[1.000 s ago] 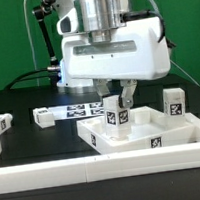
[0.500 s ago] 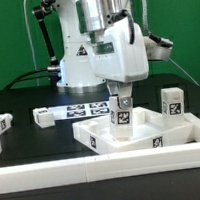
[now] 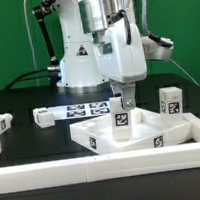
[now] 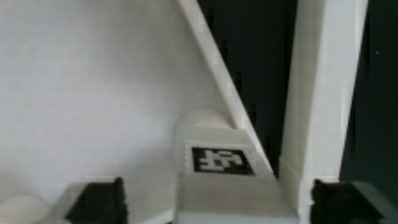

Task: Assemble square table

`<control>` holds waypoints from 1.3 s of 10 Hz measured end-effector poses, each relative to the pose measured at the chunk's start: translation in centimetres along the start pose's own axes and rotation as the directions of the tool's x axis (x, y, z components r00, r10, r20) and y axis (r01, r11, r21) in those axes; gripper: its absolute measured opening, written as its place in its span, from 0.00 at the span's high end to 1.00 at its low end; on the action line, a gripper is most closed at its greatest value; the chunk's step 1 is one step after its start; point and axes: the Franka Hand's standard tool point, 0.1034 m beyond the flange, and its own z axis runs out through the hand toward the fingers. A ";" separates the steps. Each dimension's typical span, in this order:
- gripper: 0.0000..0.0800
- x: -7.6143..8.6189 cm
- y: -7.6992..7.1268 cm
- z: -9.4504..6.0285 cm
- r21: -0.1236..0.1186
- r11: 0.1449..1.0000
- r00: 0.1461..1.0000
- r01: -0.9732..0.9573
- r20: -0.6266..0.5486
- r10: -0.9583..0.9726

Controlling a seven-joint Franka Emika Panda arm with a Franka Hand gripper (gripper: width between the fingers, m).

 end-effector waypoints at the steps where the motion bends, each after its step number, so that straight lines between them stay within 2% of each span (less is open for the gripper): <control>1: 0.22 0.1 0.0 0.0 0.000 0.998 0.998 0.055 0.000 -0.055; 3: 0.20 0.1 -0.1 0.0 -0.001 0.960 0.960 0.279 -0.003 -0.279; 6: 0.19 0.2 -0.1 0.1 0.000 0.881 0.881 0.473 -0.007 -0.473; 9: 0.19 0.2 -0.1 0.1 -0.003 0.766 0.766 0.643 -0.006 -0.643; 10: 0.19 -0.3 -0.1 0.0 -0.026 0.725 0.725 0.688 0.007 -0.689; 11: 0.19 -0.3 -0.1 0.0 -0.042 0.632 0.633 0.774 0.004 -0.774; 13: 0.19 -0.2 -0.1 0.0 -0.057 0.478 0.479 0.877 0.008 -0.878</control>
Offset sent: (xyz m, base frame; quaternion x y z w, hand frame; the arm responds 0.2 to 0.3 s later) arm 0.0060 0.0007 -0.0016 -0.0144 0.0020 -0.2155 0.9764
